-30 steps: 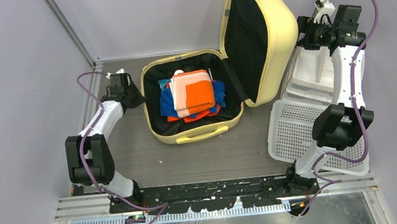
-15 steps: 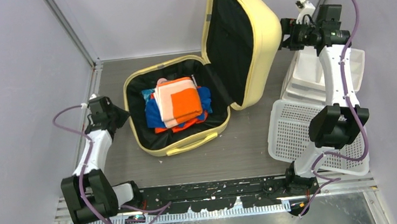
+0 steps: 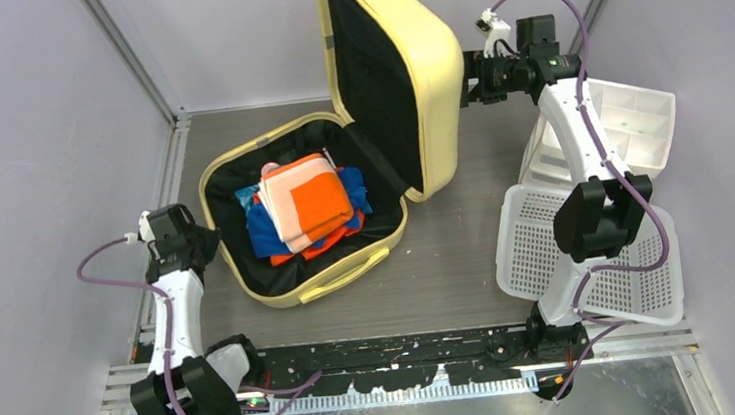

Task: Open, take out, and arrange the luggage
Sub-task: Adjust the luggage at the center of the board.

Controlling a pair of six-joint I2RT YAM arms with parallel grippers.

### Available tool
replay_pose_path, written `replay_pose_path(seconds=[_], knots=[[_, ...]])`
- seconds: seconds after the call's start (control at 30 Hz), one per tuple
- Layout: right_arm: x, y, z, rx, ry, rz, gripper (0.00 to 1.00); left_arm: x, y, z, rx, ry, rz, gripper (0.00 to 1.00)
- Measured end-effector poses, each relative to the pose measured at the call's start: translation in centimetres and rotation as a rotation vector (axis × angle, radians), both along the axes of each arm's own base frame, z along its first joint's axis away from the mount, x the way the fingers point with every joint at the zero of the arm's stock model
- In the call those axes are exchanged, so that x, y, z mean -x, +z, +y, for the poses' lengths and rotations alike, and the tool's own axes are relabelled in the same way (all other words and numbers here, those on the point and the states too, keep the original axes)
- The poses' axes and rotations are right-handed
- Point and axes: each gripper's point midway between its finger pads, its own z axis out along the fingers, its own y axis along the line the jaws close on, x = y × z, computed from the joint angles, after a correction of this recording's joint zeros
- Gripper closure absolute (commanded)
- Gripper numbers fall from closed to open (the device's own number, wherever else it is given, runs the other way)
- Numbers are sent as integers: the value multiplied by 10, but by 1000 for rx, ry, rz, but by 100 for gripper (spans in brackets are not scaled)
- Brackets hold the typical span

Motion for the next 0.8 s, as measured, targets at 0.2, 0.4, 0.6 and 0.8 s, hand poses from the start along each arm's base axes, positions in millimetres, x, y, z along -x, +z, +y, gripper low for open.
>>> replay_pose_path(seconds=[0.2, 0.4, 0.6, 0.8], knots=[[-2, -2, 17, 0, 32, -2, 5, 20, 6, -2, 1, 11, 54, 54], [-3, 0, 18, 3, 33, -9, 4, 30, 83, 5, -112, 16, -109, 50], [-5, -1, 14, 18, 15, -13, 4, 9, 166, -51, -49, -299, -411, 42], [-6, -1, 12, 19, 10, -14, 4, -43, 217, -138, 181, -670, -617, 20]])
